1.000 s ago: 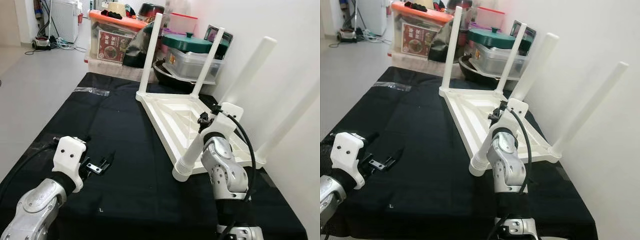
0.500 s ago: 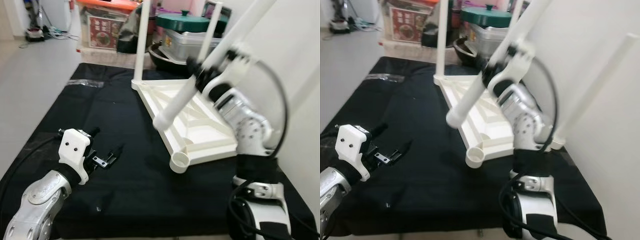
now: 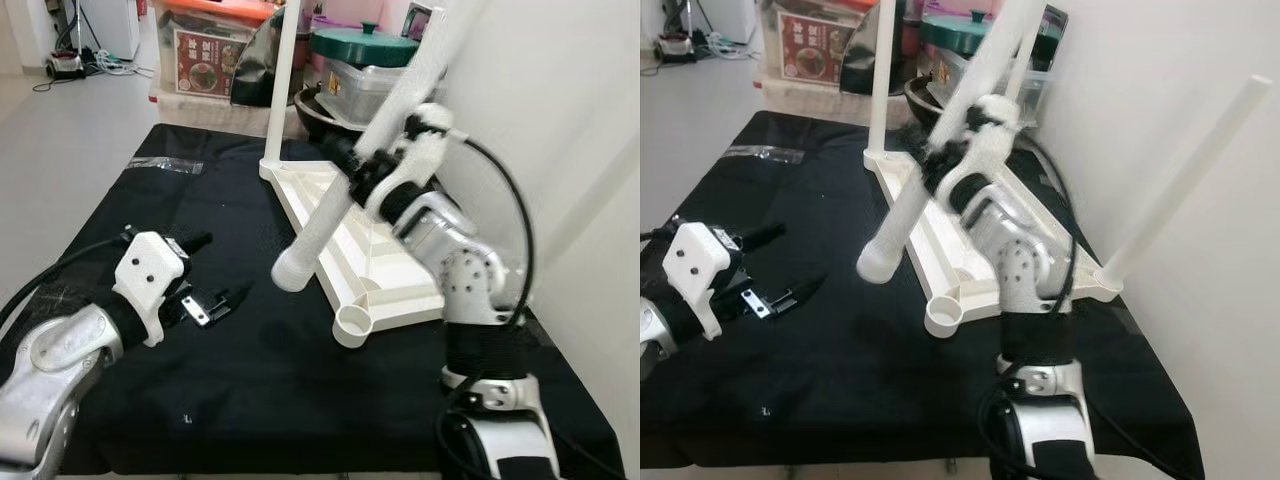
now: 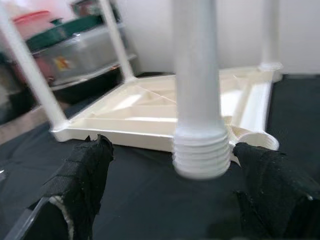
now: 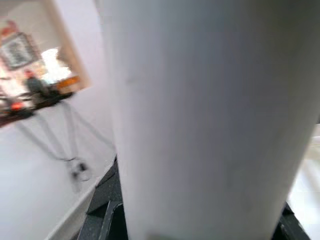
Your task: Building children table
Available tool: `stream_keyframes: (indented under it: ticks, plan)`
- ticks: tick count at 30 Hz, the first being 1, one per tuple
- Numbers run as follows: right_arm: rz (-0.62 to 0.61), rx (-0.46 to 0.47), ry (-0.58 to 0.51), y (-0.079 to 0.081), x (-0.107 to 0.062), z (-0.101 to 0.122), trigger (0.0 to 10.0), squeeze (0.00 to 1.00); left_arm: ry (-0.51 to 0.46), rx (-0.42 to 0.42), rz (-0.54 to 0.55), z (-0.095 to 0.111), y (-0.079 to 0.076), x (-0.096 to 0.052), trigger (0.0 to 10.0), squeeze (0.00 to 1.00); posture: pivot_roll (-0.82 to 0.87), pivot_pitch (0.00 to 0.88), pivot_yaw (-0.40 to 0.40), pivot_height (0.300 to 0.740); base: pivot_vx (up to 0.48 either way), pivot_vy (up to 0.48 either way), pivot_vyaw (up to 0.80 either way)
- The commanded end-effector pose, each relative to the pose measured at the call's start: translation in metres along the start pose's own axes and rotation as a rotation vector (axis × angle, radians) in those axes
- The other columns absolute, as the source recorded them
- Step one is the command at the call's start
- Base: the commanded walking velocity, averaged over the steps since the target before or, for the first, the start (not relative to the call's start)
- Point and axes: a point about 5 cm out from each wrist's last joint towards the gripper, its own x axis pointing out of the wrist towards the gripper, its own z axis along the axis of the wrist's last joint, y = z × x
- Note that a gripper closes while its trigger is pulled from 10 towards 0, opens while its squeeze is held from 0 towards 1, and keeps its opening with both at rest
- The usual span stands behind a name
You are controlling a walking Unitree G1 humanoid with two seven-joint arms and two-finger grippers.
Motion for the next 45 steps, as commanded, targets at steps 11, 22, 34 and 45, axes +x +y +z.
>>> stream_keyframes:
  ticks: [11,22,34,45]
  plan:
    - [0.11,-0.002,-0.016,0.024,0.002,0.009,0.0,0.0,0.05,-0.023,-0.104,-0.009,-0.007,0.009,10.0,0.0,0.12,0.0,-0.146,0.74,0.0,0.0,0.0]
    - [0.264,0.043,-0.036,0.059,0.001,0.011,0.0,0.0,0.055,-0.094,-0.084,-0.019,0.0,0.016,10.0,0.0,0.13,0.0,-0.148,0.74,0.0,0.0,0.0]
    - [0.338,0.044,-0.03,0.071,-0.005,0.011,0.0,0.0,0.038,-0.107,-0.063,-0.023,0.005,0.021,10.0,0.0,0.11,0.0,-0.146,0.74,0.0,0.0,0.0]
    - [0.364,0.034,-0.003,0.073,-0.008,0.007,0.0,0.0,-0.035,-0.128,-0.077,-0.016,0.0,0.022,0.0,0.0,0.12,0.0,-0.154,0.74,0.0,0.0,0.0]
